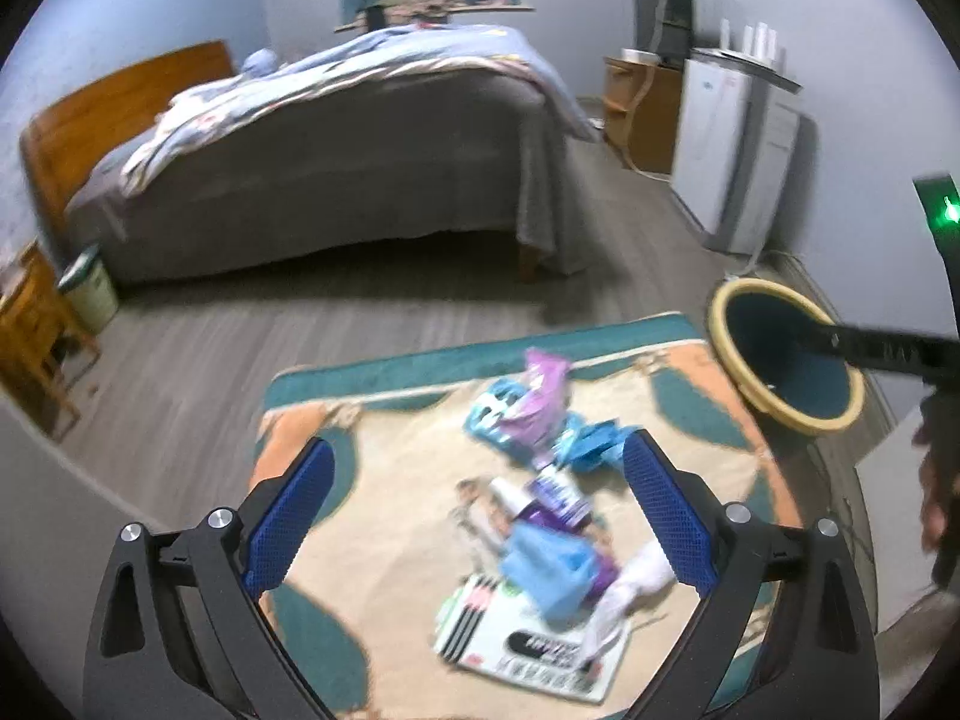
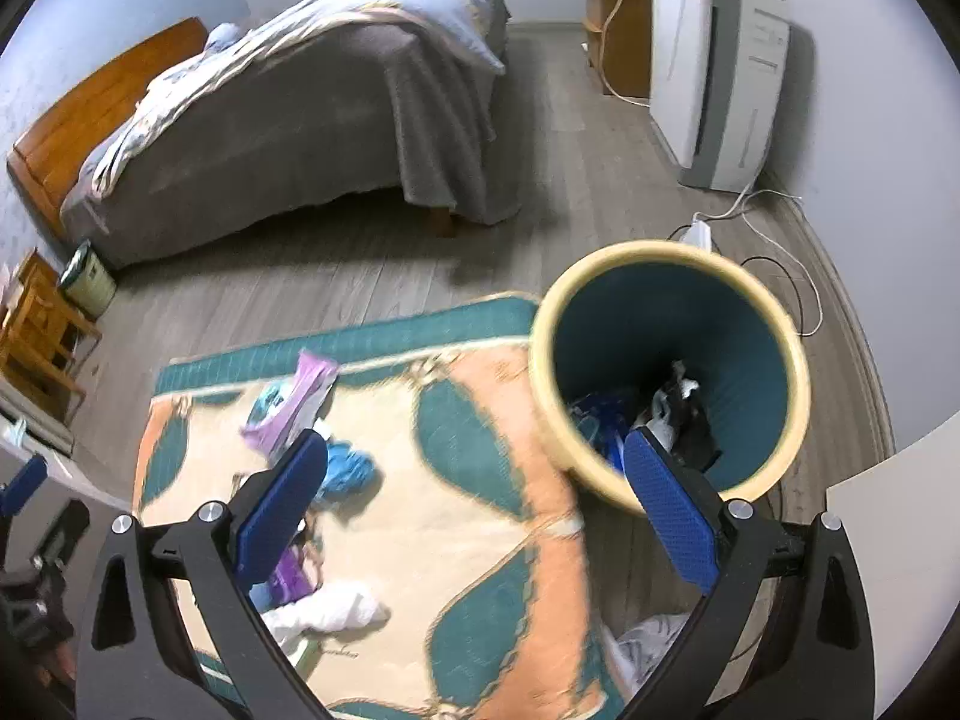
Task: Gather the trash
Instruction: 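Move both grippers back over the rug and grasp another blue mask with right gripper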
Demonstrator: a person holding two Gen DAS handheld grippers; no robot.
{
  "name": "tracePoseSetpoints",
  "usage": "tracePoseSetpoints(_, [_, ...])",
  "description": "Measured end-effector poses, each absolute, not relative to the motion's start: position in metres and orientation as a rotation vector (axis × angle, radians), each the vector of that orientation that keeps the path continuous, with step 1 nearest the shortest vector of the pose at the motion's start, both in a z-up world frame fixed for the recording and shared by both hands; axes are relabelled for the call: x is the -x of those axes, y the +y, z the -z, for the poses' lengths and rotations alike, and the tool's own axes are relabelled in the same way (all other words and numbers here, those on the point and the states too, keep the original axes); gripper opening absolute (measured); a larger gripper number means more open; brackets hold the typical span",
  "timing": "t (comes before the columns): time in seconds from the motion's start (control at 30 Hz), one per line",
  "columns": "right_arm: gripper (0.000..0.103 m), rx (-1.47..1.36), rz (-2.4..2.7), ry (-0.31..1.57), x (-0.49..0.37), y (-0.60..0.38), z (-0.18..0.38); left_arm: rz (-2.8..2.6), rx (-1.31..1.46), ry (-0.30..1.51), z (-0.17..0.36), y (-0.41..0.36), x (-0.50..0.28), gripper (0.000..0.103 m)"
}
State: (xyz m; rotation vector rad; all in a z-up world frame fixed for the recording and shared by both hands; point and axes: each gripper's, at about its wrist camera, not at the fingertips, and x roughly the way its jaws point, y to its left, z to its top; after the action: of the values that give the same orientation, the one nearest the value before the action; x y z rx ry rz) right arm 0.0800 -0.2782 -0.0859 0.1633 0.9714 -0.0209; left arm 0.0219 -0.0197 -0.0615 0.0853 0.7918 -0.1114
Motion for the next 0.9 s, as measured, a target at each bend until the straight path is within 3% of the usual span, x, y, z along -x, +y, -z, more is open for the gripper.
tracePoseSetpoints(0.53, [0.095,0.082,-0.167,1.070,-0.058,-0.143,0.141,-0.016,-0.003,0.862,0.093,0.070,-0.006,0.096])
tracePoseSetpoints(0.7, [0.085,0.071,-0.223,1.135,-0.060,-0.123,0.159,-0.015,-0.017,0.910,0.108,0.074,-0.013,0.096])
tracePoseSetpoints(0.9, [0.058,0.066,-0.297,1.270,-0.060,-0.107,0.190,-0.015,-0.060,0.948,0.124,0.073,-0.019,0.096])
